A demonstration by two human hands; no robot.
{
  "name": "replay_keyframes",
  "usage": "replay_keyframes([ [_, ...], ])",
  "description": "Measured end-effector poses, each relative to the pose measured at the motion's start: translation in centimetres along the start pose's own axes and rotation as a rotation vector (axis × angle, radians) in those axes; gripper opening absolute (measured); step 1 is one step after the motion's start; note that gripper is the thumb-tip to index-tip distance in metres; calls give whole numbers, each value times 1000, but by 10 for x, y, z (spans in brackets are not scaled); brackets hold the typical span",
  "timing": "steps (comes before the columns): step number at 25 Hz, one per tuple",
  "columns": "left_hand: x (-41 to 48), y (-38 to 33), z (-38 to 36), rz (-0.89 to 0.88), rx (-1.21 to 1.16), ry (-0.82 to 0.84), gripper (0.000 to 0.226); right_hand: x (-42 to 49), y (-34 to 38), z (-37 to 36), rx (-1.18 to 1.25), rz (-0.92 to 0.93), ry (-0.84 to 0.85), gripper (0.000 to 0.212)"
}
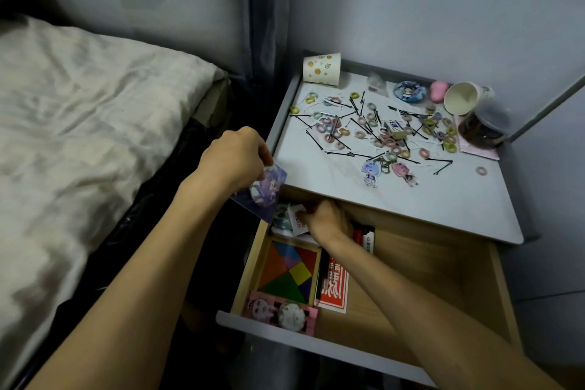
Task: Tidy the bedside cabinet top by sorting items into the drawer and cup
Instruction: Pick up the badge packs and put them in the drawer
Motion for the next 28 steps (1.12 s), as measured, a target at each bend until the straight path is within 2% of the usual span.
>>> replay_keyframes([
  [3, 1, 1, 0, -3, -8, 1, 23, -1, -8, 8, 54, 28, 48, 30],
  [6, 2, 1, 1, -9, -1, -5, 23, -8, -23, 16, 246, 53, 81, 26],
  [9, 3, 1, 2, -20, -13, 8, 23, -17, -40, 21, 402, 6, 125, 19],
  [13, 1, -1, 1, -57, -38, 41, 24, -11, -47, 19, 479, -75, 68, 11],
  [18, 0, -1, 0, -87, -46, 53, 25, -7, -32, 7, 446, -102, 66, 28],
  [23, 4, -1, -3, -118, -112, 79, 45, -21, -31, 18, 217, -12, 35, 31],
  [24, 4, -1, -3, -111, -148, 89, 50, -28, -30, 23, 277, 25, 52, 28],
  [25, 5, -1, -4, -102, -204, 101, 54, -38, -28, 27, 436, 57, 105, 25],
  [28, 4, -9, -10, -81, -452, 93, 46, -68, -9, 44, 1140, 116, 366, 29],
])
Point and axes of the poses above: each hand's wrist, its own x-axis towards the middle knuckle, its own z-axis out of the back of the hand, y = z × x, the point moved 1 cm from there along x, towards the middle knuckle, and after that the axes turned 7 degrees about z, right-handed, at the moved point
